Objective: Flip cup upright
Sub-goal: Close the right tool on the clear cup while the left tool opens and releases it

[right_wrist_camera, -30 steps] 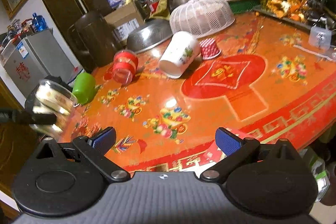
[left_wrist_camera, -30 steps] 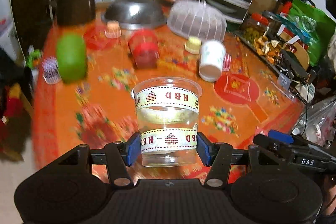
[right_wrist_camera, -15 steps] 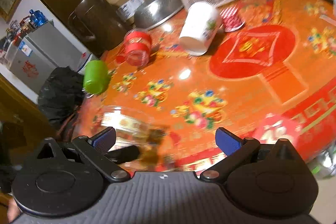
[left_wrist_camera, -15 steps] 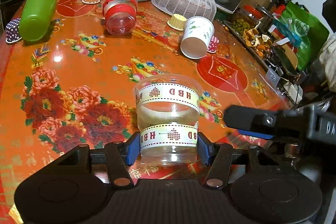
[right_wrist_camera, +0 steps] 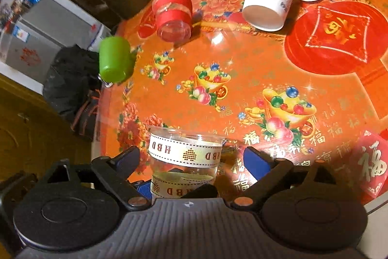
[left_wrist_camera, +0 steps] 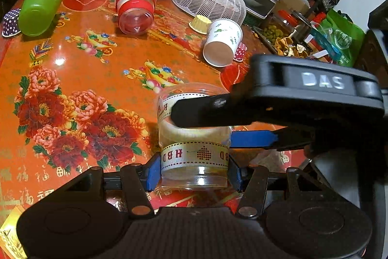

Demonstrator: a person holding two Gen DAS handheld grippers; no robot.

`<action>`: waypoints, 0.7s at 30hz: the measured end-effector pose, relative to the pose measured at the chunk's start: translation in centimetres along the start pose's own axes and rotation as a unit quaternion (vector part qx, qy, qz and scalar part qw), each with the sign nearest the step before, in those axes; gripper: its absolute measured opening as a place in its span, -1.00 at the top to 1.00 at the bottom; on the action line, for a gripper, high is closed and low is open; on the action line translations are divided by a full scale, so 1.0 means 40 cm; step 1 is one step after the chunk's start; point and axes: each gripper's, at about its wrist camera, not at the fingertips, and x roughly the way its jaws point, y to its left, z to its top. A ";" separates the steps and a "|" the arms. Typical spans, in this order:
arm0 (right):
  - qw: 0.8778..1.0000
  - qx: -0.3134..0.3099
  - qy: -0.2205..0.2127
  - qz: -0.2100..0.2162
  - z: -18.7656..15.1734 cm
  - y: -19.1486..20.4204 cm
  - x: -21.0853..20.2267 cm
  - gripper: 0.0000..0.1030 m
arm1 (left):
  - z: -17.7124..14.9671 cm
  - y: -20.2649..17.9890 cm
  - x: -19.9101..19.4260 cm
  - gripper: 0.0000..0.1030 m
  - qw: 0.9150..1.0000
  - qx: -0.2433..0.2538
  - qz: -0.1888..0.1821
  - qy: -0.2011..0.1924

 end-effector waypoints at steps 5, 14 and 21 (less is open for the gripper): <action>1.000 -0.004 0.007 -0.017 0.015 0.021 0.017 -0.55 | -0.004 -0.002 -0.002 -0.14 1.000 0.002 0.000 -0.001; 0.999 -0.012 0.014 -0.039 0.027 0.042 0.030 -0.37 | -0.006 -0.002 -0.006 -0.14 1.000 -0.003 0.001 -0.003; 0.999 -0.016 0.017 -0.037 0.027 0.046 0.038 -0.34 | -0.010 -0.008 -0.010 -0.16 1.000 0.009 0.013 -0.004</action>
